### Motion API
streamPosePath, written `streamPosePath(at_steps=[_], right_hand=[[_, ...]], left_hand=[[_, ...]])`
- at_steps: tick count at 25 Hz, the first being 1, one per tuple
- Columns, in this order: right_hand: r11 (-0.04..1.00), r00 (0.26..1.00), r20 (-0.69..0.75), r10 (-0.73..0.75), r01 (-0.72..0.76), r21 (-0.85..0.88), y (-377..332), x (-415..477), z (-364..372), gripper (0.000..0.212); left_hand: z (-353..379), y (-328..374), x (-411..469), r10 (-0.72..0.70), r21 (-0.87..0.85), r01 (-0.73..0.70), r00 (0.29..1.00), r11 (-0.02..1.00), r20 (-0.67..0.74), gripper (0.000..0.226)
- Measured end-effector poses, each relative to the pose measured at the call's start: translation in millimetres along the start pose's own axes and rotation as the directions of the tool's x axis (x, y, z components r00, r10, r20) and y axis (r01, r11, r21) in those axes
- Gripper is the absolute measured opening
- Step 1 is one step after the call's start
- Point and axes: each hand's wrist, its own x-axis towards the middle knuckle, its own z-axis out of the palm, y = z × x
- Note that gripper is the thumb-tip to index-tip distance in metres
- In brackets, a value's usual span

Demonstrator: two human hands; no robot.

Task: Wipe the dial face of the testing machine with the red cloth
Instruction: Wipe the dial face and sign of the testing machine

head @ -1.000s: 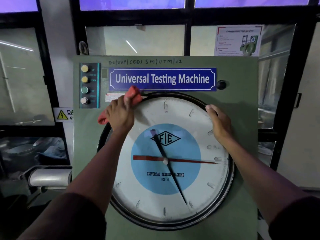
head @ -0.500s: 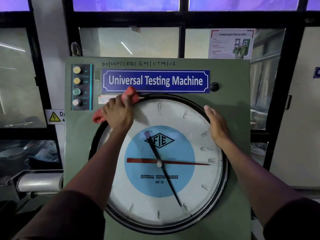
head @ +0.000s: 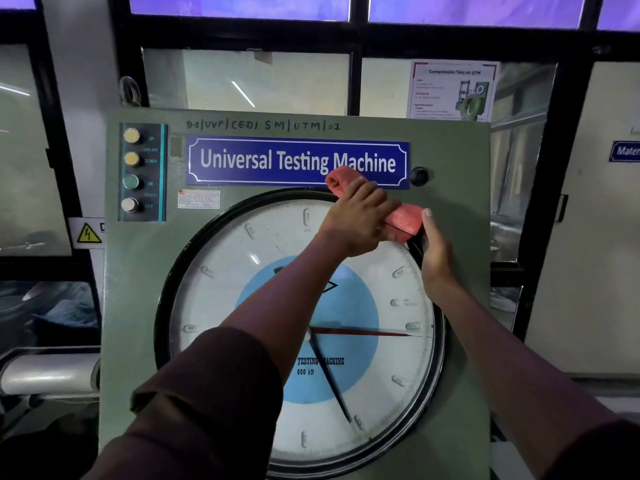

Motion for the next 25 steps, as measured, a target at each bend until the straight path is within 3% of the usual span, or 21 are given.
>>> streamPosePath(at_steps=[2, 5, 8, 10, 13, 18, 22, 25], right_hand=[[0.992, 0.999, -0.011, -0.049, 0.047, -0.120, 0, -3, 1, 0.060], [0.940, 0.989, 0.011, -0.145, 0.141, -0.311, -1, -12, 10, 0.073], [0.733, 0.955, 0.143, -0.260, 0.292, -0.614, 6, -30, 27, 0.080], [0.637, 0.920, 0.235, -0.313, 0.387, -0.667, 6, -37, 46, 0.081], [0.579, 0.911, 0.279, -0.305, 0.410, -0.705, 2, -40, 70, 0.080], [0.515, 0.916, 0.287, -0.280, 0.395, -0.760, -2, -37, 74, 0.089], [0.464, 0.916, 0.300, -0.265, 0.394, -0.794, -6, -37, 69, 0.084], [0.420, 0.902, 0.326, -0.285, 0.423, -0.803, -11, -42, 71, 0.087]], left_hand=[[-3, -12, -4, -0.053, -0.030, 0.052, 0.998, 0.998, -0.028, 0.066], [-13, -42, -27, -0.290, -0.106, 0.281, 0.953, 0.954, -0.083, 0.064], [-24, -72, -68, -0.492, -0.185, 0.469, 0.864, 0.864, -0.105, 0.065], [-28, -91, -101, -0.623, -0.230, 0.591, 0.775, 0.773, -0.102, 0.064], [-31, -110, -151, -0.785, -0.312, 0.740, 0.619, 0.595, -0.029, 0.065], [-29, -124, -212, -0.864, -0.283, 0.835, 0.502, 0.473, 0.038, 0.056], [-40, -133, -218, -0.859, -0.283, 0.823, 0.511, 0.493, -0.010, 0.037], [-55, -134, -213, -0.781, -0.228, 0.752, 0.619, 0.619, -0.081, 0.029]])
